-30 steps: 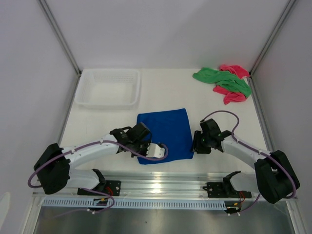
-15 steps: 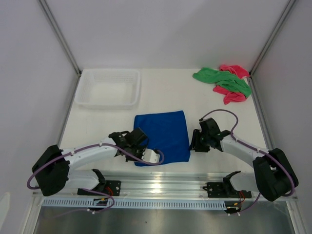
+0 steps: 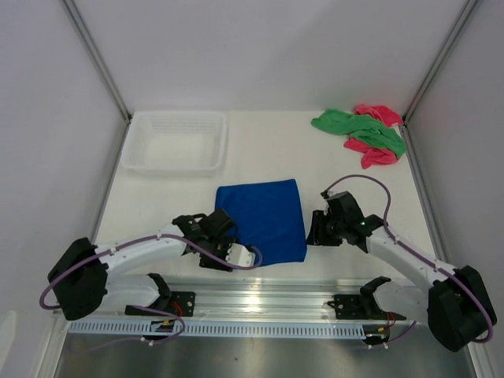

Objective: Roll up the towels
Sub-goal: Fold the towel

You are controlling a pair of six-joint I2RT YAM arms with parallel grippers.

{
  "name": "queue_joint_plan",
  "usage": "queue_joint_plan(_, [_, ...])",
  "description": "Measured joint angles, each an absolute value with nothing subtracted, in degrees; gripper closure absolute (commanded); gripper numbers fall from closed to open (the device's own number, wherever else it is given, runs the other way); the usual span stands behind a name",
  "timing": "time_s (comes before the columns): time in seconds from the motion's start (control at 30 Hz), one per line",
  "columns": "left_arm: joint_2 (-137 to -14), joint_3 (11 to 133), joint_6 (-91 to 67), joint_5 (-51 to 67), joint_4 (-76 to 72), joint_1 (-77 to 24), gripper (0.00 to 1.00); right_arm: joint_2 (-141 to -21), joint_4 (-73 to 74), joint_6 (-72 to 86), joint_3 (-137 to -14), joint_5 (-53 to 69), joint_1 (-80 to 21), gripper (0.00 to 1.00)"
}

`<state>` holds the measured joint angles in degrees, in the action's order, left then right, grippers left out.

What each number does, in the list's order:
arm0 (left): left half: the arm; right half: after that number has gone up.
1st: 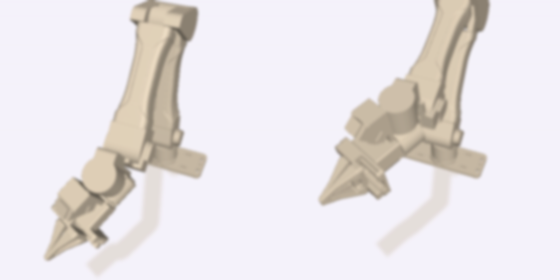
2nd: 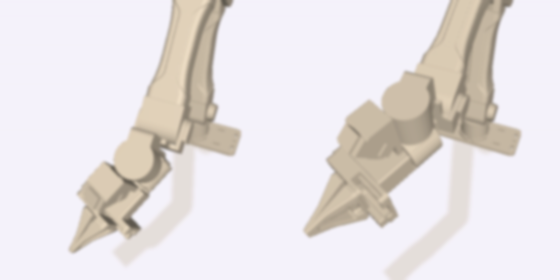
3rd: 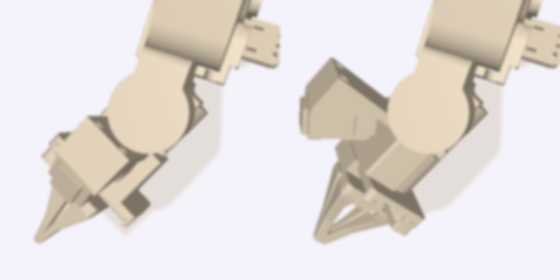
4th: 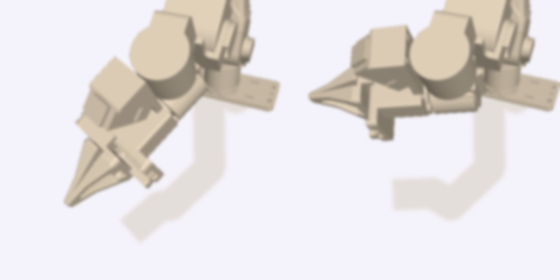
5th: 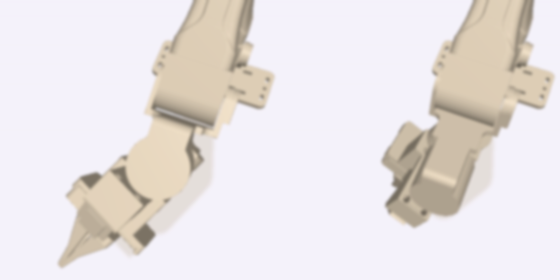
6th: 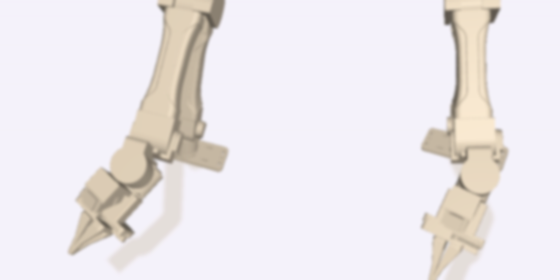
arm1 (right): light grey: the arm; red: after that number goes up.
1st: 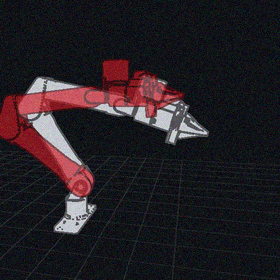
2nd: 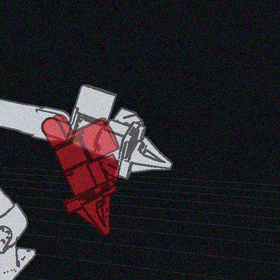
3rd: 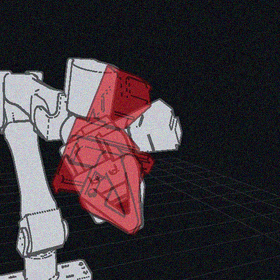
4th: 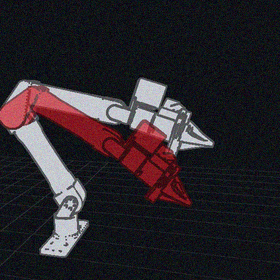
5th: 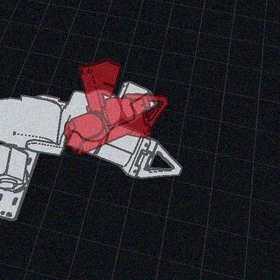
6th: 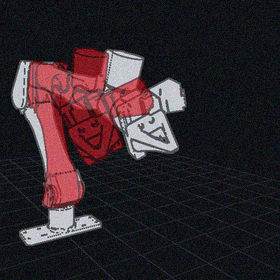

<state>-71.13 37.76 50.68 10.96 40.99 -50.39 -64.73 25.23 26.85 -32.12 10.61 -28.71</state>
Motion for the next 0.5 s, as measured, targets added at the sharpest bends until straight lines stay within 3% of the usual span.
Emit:
queue_joint_plan(0.23, [-67.07,37.82,51.05,13.67,44.66,-50.39,0.39,-57.67,27.18,9.69,-41.71,12.25,-28.82,0.51])
queue_joint_plan(0.5, [-63.72,34.15,52.97,15.4,40.12,-51.27,0.37,-54.3,32.97,-34.83,-40.16,25.54,-31.88,0.5])
